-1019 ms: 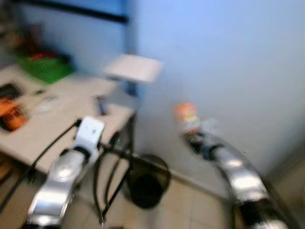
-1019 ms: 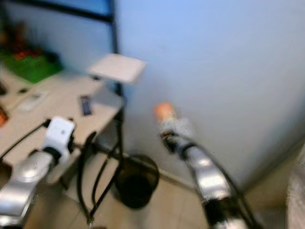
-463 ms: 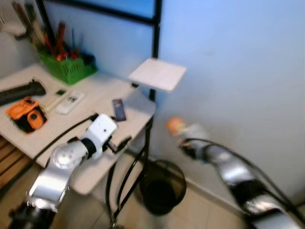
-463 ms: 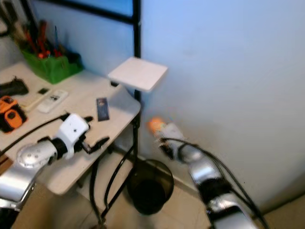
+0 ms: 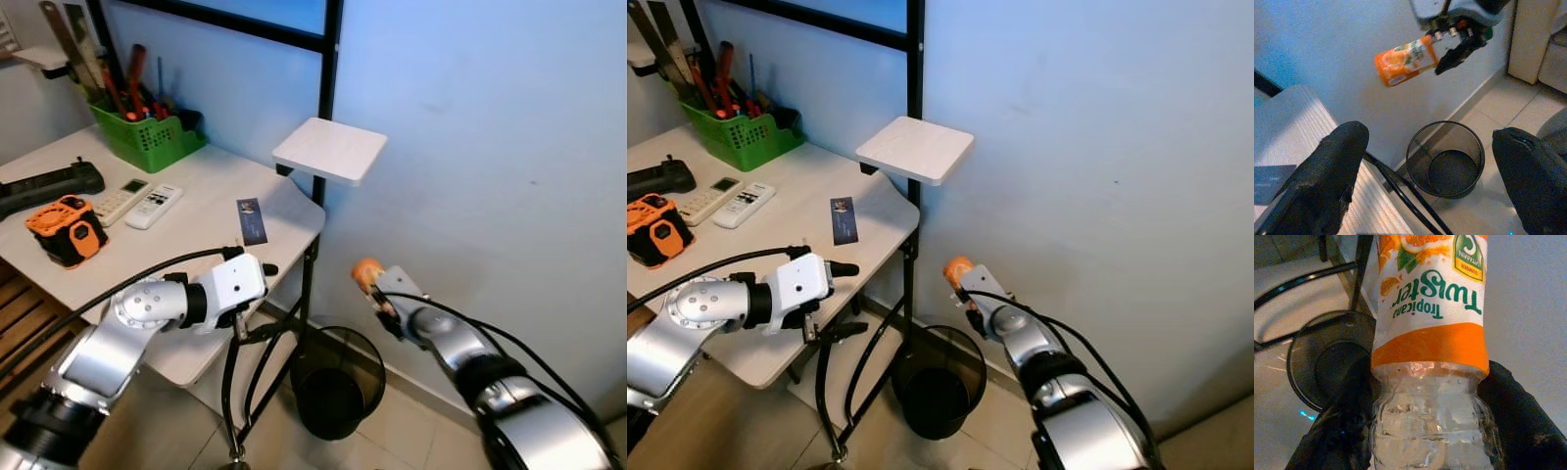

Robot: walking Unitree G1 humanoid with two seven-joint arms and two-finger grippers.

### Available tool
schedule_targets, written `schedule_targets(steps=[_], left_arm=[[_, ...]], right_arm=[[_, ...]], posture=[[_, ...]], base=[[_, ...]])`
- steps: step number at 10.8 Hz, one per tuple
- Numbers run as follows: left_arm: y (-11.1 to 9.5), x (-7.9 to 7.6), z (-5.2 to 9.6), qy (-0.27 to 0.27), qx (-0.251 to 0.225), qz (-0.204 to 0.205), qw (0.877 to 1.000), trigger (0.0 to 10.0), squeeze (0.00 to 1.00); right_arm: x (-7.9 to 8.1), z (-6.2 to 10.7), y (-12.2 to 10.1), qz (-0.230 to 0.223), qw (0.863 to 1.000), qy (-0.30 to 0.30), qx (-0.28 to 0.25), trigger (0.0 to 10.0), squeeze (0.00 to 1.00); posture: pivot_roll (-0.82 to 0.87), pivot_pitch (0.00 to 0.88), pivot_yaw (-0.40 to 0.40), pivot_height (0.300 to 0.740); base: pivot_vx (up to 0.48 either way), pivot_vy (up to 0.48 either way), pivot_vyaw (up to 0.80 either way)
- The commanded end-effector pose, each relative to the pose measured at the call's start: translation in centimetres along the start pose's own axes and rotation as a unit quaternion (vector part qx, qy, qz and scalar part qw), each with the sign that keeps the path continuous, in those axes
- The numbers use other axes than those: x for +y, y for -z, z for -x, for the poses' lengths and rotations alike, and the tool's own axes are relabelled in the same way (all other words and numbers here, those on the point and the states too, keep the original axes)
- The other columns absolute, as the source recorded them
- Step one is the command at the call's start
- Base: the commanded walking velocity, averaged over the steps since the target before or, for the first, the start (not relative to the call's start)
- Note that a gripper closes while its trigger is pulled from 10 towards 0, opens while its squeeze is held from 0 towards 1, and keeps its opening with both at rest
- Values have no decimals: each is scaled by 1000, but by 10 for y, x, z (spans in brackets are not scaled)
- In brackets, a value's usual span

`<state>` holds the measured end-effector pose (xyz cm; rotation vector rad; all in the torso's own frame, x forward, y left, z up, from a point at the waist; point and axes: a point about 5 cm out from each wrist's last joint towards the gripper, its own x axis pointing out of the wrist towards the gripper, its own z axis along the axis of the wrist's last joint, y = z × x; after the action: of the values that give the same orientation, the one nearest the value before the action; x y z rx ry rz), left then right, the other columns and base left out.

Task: Clean up the room

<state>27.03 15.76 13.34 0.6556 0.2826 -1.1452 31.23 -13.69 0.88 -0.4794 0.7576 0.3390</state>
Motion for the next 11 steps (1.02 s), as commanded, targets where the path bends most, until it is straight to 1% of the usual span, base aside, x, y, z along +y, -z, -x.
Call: schedule_targets(steps=[1, 3, 4, 10, 11], left_arm=[[-3, 4, 0, 5, 7, -19, 1000, 10000, 0], [-6, 8, 0, 14, 8, -31, 999, 10000, 0], [-7, 8, 0, 16, 7, -33, 999, 10000, 0], [-4, 6, 2, 19, 11, -31, 999, 10000, 0], [-4, 6, 2, 19, 11, -31, 999, 10000, 0]], right_arm=[[-4, 0, -7, -25, 1000, 16, -11, 10000, 0], [-4, -1, -17, -49, 998, 28, -24, 10000, 0], [0, -2, -23, -67, 997, 15, -40, 10000, 1000], [12, -4, -22, -68, 997, -2, -42, 10000, 1000], [16, -4, -21, -76, 996, -11, -44, 10000, 1000]], posture=[[22, 0, -52, 740], [26, 0, -64, 740], [26, 0, -70, 740], [38, 0, -77, 740], [37, 0, -75, 740]], base=[[0, 0, 0], [0, 0, 0], [0, 0, 0], [0, 0, 0], [0, 0, 0]])
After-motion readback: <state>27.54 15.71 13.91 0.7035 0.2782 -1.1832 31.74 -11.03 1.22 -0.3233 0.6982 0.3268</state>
